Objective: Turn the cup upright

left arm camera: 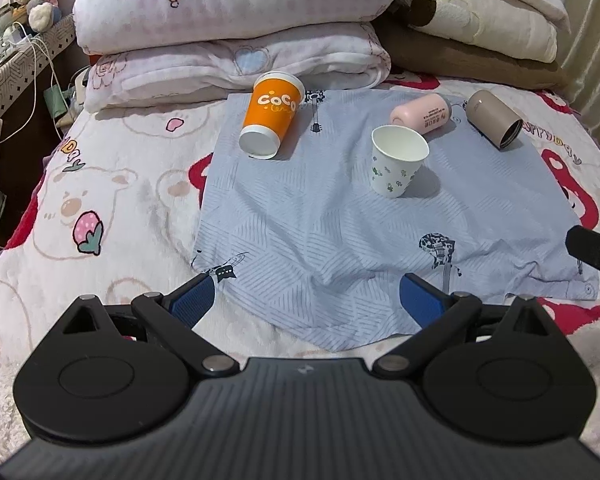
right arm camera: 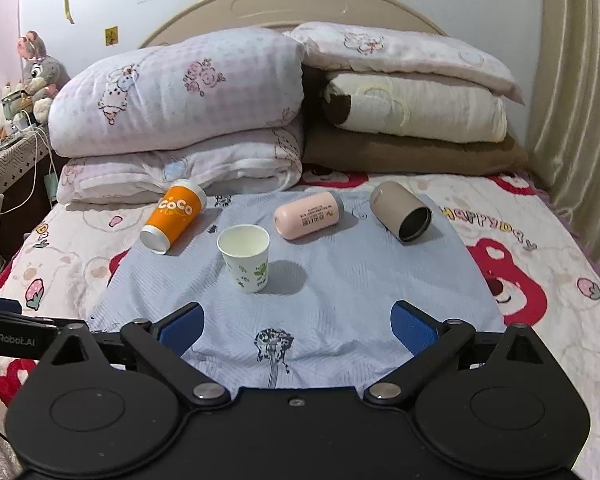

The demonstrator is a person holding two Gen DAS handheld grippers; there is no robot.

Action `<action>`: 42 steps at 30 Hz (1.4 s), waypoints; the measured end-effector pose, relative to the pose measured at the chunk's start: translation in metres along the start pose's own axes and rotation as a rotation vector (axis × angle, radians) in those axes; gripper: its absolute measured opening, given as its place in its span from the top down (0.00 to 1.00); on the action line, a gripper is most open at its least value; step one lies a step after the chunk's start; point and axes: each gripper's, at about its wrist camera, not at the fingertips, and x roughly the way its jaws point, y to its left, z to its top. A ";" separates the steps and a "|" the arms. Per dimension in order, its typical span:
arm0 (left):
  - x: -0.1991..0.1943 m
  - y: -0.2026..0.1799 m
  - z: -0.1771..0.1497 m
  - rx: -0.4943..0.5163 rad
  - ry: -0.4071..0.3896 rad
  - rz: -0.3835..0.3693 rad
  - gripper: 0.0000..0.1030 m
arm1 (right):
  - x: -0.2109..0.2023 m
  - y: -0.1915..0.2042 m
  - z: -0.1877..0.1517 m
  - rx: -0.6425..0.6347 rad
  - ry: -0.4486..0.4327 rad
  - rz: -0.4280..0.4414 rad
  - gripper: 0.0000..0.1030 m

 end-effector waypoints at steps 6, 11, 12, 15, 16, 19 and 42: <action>0.008 -0.003 -0.003 0.012 0.024 0.011 0.03 | 0.005 0.001 -0.003 0.017 0.039 -0.017 0.02; 0.011 -0.005 -0.004 0.017 0.029 0.016 0.03 | 0.009 0.004 -0.006 -0.007 0.042 -0.051 0.02; 0.012 -0.005 -0.004 0.018 0.032 0.018 0.03 | 0.010 0.004 -0.006 -0.012 0.043 -0.058 0.02; 0.013 -0.004 -0.005 0.019 0.036 0.024 0.03 | 0.011 0.004 -0.005 -0.014 0.044 -0.061 0.02; 0.013 -0.004 -0.005 0.021 0.036 0.026 0.03 | 0.011 0.004 -0.005 -0.014 0.044 -0.058 0.02; 0.013 -0.002 -0.004 0.018 0.036 0.032 0.03 | 0.010 0.005 -0.006 -0.020 0.046 -0.056 0.02; 0.007 0.003 -0.004 0.003 0.028 0.041 0.03 | 0.011 0.007 -0.009 -0.029 0.059 -0.066 0.02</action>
